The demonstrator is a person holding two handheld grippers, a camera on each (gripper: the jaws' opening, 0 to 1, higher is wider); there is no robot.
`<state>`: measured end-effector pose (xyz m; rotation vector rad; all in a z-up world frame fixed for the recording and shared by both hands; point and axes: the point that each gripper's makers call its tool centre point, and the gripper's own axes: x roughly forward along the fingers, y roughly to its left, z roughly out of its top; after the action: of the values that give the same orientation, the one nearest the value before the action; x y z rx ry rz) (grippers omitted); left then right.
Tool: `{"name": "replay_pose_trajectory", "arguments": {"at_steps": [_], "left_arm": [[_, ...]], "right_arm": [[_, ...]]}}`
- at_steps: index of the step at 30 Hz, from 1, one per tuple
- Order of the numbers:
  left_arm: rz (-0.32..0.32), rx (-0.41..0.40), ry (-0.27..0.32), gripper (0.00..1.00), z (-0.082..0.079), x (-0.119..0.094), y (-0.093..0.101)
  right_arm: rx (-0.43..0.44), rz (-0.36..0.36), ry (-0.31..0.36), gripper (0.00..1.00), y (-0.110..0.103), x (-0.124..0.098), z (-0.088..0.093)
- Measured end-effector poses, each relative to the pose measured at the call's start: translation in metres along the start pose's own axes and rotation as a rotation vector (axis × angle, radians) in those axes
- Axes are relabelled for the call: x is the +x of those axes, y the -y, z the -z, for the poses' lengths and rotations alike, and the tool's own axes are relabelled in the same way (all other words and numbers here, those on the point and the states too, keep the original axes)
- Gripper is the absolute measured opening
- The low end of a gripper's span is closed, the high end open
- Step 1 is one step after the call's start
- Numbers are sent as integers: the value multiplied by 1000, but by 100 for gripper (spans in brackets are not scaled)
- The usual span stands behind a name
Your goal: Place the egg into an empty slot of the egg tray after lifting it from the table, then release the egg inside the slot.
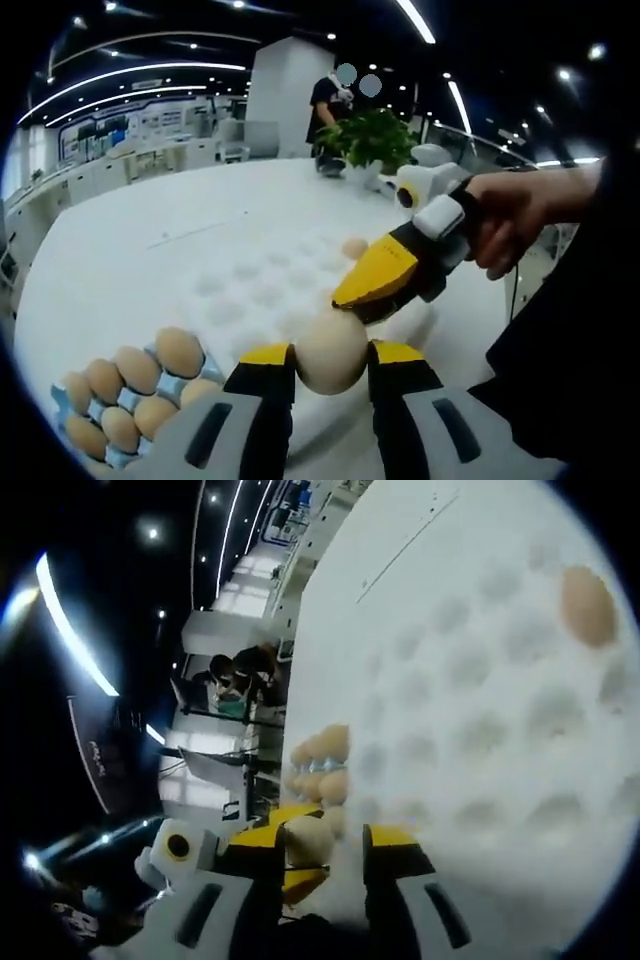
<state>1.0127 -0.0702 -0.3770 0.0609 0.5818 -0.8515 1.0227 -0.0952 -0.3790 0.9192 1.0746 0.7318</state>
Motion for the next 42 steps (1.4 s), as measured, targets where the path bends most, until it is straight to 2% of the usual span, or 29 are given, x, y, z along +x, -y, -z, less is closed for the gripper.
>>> {"name": "replay_pose_trajectory", "arguments": {"at_steps": [3,9,14,16,17,23,26,28,29,31,42], "left_arm": [[-9,-7,0,29,1,-2,-4],[-20,-12,-2,29,2,-4,-7],[-31,-17,3,29,1,-8,-11],[-43,-21,9,29,-1,-12,-14],[-46,-23,11,29,-1,-14,-15],[-91,-41,16,28,1,-28,-31],[-121,-48,13,28,5,-35,-42],[-141,-55,8,28,9,-40,-50],[-149,-61,5,28,11,-42,-53],[-165,-72,7,28,13,-47,-59],[-294,-141,41,28,21,-76,-101]], "right_arm": [[-25,54,11,33,11,-5,-4],[-142,173,-37,39,35,-10,0],[-252,253,-101,42,51,-9,6],[-332,312,-155,42,63,-10,14],[-356,298,-155,38,61,-8,15],[-340,310,-155,31,67,-4,14],[-403,323,-167,25,71,-5,15],[-499,353,-199,17,78,-7,15],[-528,361,-215,17,80,-8,16],[-484,353,-204,17,77,-6,16],[-524,334,-190,17,76,-7,17]]}}
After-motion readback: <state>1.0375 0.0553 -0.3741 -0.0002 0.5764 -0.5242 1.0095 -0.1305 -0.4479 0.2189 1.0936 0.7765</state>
